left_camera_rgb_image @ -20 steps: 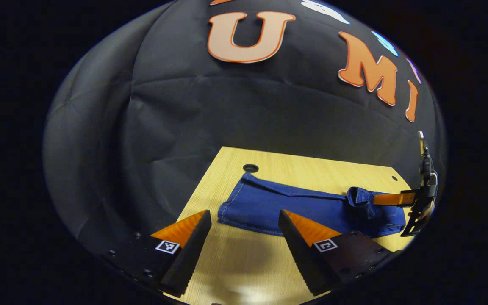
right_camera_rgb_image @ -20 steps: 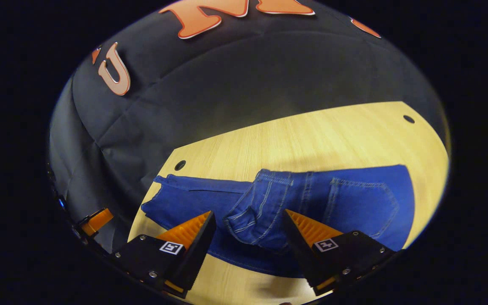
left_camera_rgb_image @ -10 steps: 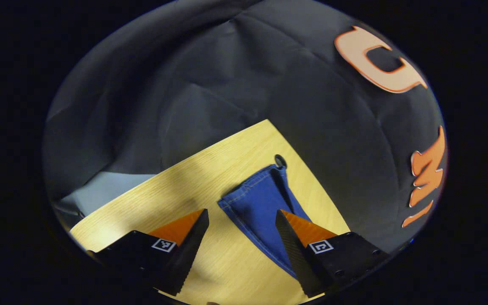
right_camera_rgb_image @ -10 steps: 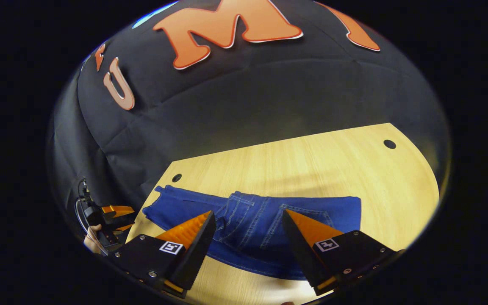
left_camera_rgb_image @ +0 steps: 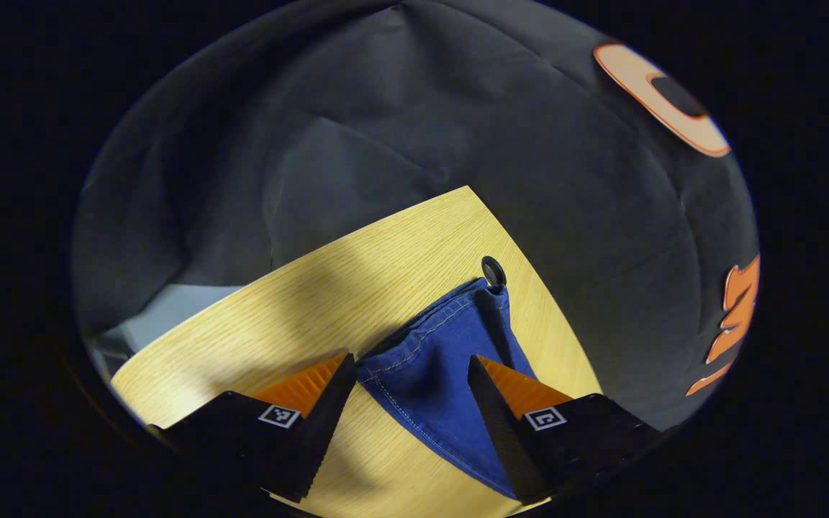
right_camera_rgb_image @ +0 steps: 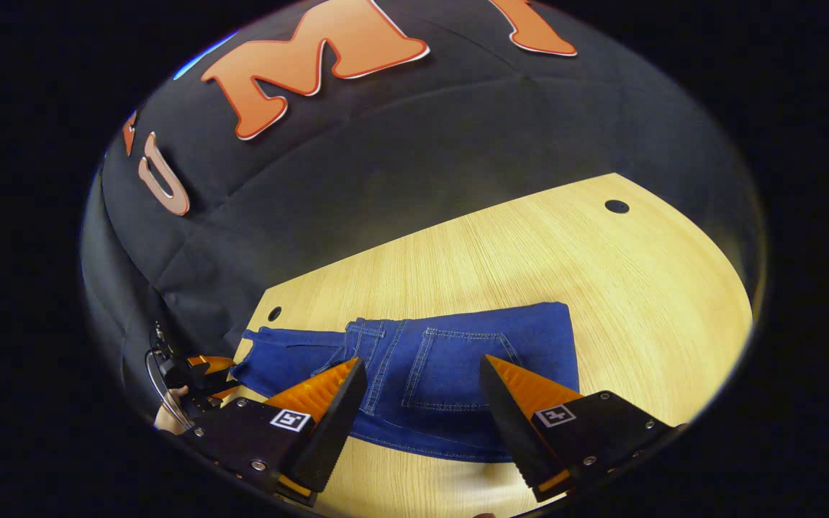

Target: Grasp the waist and the cuffs of the jeans and fold them to make the two legs overlap; first hold the waist and fold one-third of the jeans toward the cuffs, then hold the cuffs and fold the remaining one-third in the same direction to finish folding.

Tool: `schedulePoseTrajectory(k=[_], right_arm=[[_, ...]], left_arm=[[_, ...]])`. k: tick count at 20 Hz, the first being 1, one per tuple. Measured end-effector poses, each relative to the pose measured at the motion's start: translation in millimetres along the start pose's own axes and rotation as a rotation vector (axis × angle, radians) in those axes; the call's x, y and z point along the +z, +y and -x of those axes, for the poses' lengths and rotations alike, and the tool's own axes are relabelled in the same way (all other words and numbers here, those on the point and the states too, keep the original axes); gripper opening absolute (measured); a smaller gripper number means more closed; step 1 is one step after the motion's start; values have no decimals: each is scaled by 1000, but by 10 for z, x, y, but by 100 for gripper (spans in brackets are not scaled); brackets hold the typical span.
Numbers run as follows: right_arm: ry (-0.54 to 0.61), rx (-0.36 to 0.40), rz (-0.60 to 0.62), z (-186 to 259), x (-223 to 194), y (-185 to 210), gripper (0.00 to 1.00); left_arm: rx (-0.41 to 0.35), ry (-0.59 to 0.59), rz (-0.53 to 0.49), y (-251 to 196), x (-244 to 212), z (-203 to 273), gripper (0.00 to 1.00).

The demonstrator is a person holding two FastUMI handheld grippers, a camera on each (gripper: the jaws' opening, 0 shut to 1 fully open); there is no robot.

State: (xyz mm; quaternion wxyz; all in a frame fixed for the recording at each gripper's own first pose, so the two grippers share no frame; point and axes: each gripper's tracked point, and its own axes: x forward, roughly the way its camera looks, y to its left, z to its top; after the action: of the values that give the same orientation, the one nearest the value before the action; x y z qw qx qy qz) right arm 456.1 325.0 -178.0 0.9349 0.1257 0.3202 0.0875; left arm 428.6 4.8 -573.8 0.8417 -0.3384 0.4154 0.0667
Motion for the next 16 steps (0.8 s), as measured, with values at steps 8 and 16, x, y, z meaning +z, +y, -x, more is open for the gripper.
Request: schedulePoseTrajectory(k=[8,16], right_arm=[[-13,-19,-43,15,7,-47,98],[0,-17,-38,3,-11,-51,98]], left_arm=[[-93,50,88,-326,-383,-216,51],[-131,-45,160,-527,-181,323,3]])
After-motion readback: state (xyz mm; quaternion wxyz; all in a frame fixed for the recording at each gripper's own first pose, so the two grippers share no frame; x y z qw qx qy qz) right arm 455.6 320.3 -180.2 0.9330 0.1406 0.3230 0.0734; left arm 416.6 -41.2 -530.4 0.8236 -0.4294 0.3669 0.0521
